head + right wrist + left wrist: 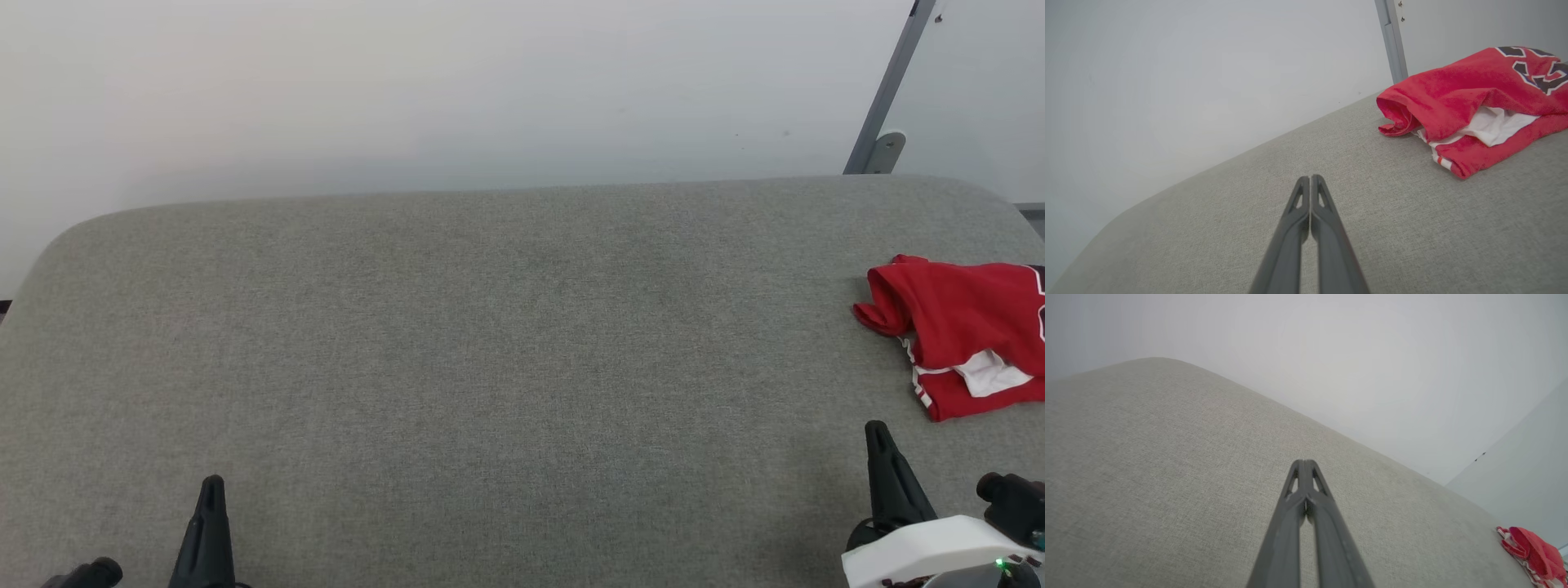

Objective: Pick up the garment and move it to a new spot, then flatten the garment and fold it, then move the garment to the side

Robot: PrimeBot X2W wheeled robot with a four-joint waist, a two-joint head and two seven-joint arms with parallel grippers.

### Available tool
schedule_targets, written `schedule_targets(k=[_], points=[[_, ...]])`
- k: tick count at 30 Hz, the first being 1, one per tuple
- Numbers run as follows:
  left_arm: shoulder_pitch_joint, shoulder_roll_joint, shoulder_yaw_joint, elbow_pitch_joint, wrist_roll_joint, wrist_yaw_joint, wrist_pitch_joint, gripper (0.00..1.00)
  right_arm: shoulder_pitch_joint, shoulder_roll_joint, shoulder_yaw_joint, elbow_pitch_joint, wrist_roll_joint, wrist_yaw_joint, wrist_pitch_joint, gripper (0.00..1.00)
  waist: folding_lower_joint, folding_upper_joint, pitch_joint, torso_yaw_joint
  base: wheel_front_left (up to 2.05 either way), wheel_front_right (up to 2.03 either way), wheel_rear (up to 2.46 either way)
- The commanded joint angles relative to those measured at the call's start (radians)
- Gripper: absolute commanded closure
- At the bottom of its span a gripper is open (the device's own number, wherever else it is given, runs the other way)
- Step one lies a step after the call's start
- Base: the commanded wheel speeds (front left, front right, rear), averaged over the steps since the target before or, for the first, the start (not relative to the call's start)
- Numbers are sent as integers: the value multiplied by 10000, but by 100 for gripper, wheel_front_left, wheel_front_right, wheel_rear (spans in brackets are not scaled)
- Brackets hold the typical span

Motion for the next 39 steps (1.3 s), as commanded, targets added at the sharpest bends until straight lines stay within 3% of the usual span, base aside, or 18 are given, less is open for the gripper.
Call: schedule_targets(k=[1,39], points=[[-341,65,0,-53,-510,-9,120,100,-292,-13,-65,-183,504,-1,130,100,0,-1,4,2,0,0,0],[-1526,-114,-14,695,-5162,-28,1354,100,-749,233,-246,-278,5235,-1,1420,100,0,-1,72,41,0,0,0]])
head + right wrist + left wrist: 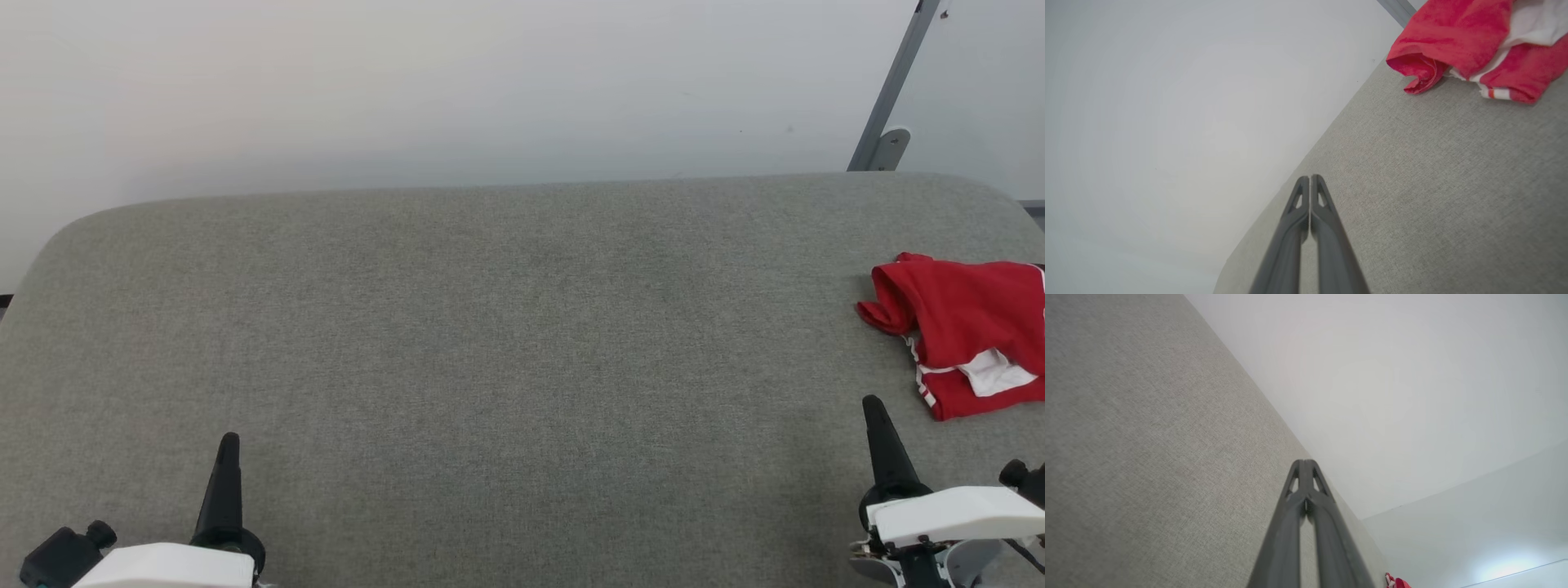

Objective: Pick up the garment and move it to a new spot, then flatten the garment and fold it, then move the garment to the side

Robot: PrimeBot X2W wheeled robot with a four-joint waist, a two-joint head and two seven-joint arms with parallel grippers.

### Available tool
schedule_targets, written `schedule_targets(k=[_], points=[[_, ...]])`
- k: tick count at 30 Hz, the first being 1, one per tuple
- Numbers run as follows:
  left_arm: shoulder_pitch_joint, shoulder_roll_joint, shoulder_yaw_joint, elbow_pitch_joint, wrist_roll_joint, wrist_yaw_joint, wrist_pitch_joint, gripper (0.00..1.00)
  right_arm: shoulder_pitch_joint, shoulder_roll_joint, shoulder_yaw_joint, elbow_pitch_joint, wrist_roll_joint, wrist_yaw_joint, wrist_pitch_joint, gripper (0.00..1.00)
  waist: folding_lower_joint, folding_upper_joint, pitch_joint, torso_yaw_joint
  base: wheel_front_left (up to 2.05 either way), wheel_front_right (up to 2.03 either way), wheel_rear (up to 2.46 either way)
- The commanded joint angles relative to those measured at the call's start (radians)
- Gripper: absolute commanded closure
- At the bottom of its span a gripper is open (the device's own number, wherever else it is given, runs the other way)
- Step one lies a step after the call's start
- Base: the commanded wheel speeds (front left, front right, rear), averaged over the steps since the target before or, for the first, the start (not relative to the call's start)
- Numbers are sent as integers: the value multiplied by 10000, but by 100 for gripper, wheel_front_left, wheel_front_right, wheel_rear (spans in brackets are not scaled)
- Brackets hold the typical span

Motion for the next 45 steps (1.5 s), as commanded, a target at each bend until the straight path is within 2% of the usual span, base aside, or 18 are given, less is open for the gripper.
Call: schedule_targets(k=[1,45], points=[[-264,21,17,-17,-319,-28,85,100,-232,-7,-30,-136,300,1,73,100,0,0,3,2,0,0,0],[-1235,-191,103,621,-3970,-47,1155,100,-563,213,-187,-195,4110,1,1133,100,0,0,84,48,0,0,0]])
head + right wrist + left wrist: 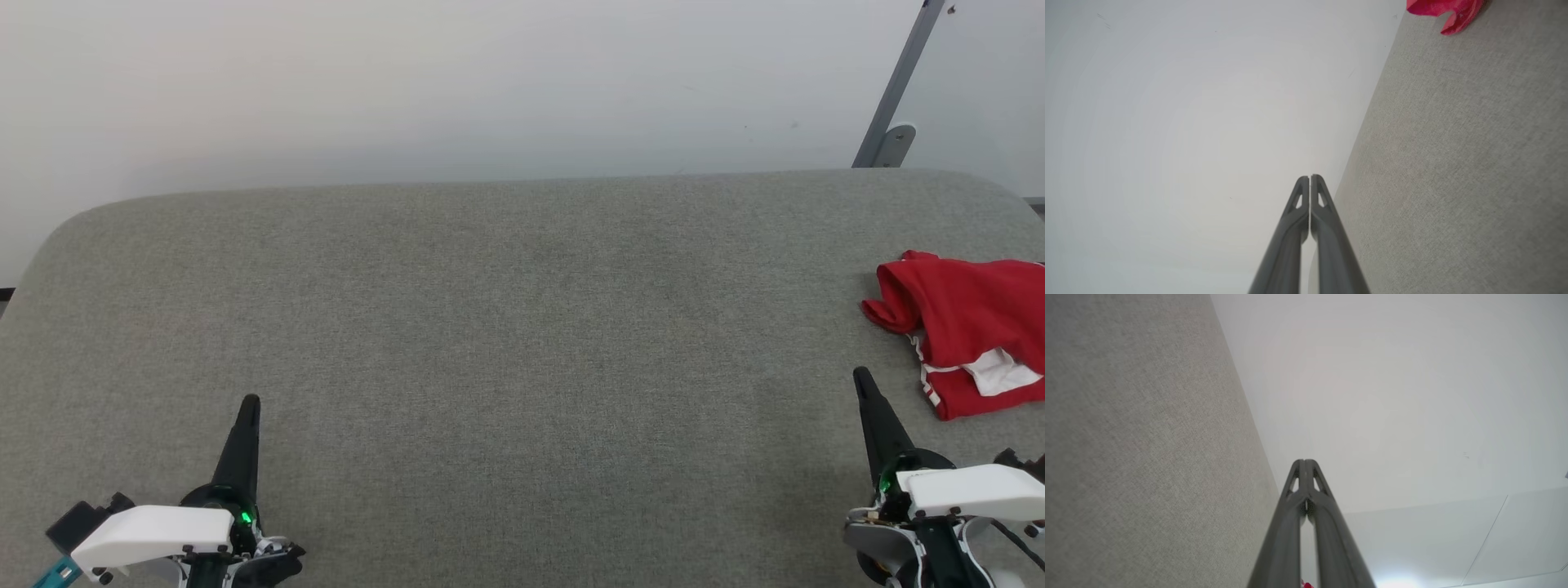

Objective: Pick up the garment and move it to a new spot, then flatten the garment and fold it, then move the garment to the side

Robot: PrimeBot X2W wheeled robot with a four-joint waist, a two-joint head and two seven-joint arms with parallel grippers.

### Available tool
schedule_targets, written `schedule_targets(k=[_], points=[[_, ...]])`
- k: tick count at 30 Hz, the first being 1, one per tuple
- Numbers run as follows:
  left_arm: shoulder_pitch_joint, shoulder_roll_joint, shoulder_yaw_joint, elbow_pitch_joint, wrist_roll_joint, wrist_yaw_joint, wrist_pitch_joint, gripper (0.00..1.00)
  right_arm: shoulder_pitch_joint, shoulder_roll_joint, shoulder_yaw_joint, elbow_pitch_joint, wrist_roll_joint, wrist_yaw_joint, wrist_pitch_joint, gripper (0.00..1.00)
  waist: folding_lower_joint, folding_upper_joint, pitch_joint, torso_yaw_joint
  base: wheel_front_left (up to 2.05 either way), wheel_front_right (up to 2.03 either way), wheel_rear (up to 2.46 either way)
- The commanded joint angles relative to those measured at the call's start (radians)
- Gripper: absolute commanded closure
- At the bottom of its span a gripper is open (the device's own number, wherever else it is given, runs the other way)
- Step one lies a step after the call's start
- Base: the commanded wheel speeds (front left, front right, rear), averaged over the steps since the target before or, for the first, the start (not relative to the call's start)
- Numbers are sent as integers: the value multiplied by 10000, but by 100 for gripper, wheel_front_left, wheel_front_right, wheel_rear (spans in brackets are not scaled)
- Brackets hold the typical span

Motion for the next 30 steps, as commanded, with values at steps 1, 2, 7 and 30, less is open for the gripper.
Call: schedule_targets(k=[1,2,7,30], points=[[-259,11,27,22,-225,-46,81,100,-109,47,-45,-88,247,1,102,100,0,0,3,2,0,0,0],[-277,6,31,35,-294,-46,104,100,-118,52,-49,-90,318,1,105,100,0,0,5,3,0,0,0],[-334,-18,44,96,-665,-49,206,100,-163,72,-62,-90,674,1,196,100,0,0,14,8,0,0,0],[-571,-102,91,256,-1529,-56,495,100,-219,112,-94,-91,1632,0,472,100,0,0,43,25,0,0,0]])
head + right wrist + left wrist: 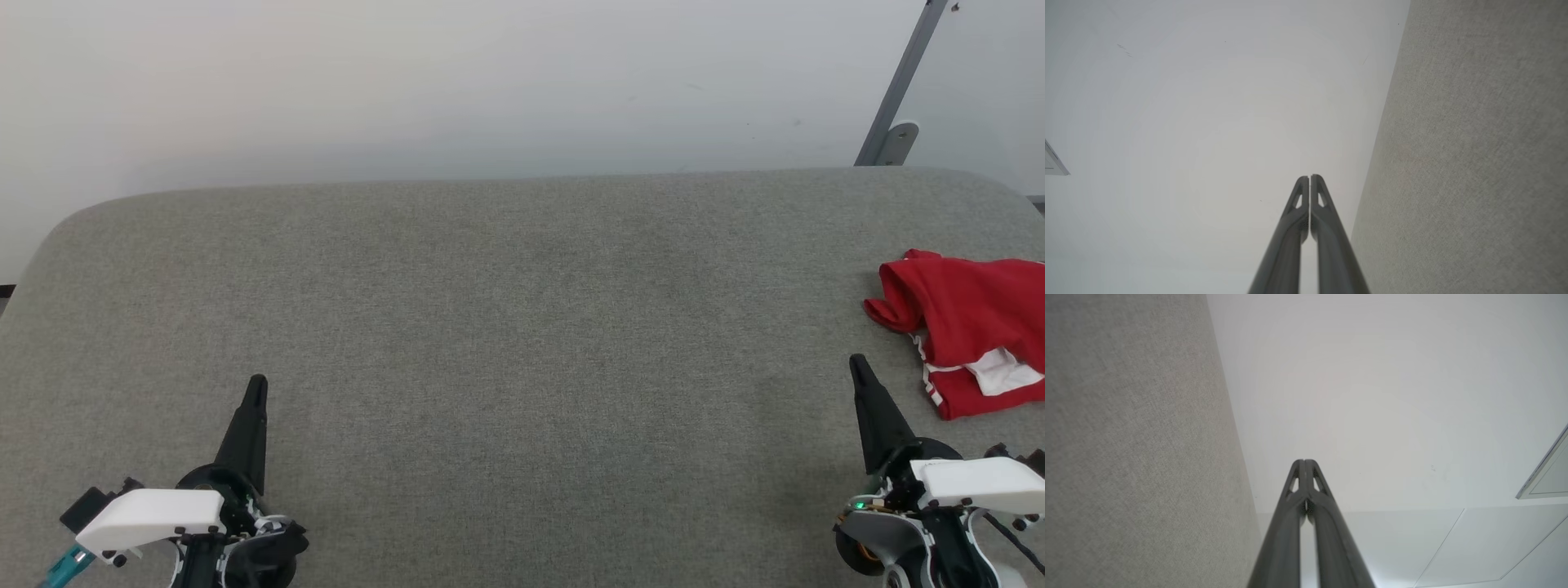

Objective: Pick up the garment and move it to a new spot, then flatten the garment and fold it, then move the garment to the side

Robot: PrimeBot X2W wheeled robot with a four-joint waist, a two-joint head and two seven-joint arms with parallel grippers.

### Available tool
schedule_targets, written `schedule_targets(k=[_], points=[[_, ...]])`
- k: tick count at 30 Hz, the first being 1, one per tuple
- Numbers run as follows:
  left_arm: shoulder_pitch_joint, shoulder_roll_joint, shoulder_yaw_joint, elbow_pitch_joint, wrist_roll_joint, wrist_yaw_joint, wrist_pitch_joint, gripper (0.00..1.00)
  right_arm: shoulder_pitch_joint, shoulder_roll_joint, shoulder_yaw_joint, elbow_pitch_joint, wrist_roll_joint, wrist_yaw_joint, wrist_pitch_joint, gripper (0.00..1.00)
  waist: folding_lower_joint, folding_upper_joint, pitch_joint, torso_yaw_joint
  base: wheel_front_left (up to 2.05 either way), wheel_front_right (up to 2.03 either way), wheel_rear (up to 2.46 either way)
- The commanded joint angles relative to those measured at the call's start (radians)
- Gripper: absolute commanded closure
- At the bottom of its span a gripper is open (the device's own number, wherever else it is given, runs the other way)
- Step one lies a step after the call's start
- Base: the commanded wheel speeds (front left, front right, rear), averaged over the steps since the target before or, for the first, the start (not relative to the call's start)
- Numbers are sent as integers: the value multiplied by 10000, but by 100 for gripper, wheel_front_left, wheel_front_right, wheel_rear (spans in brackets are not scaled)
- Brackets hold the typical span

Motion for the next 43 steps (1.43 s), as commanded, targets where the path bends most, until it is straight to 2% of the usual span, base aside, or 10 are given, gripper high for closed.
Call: schedule_targets(k=[1,43], points=[[-113,-19,32,3,-22,-56,9,100,-34,15,-22,-28,36,0,31,100,0,0,0,0,0,0,0],[-123,-65,96,4,50,-56,71,100,-34,15,-18,-28,39,0,27,100,0,0,0,0,0,0,0]])
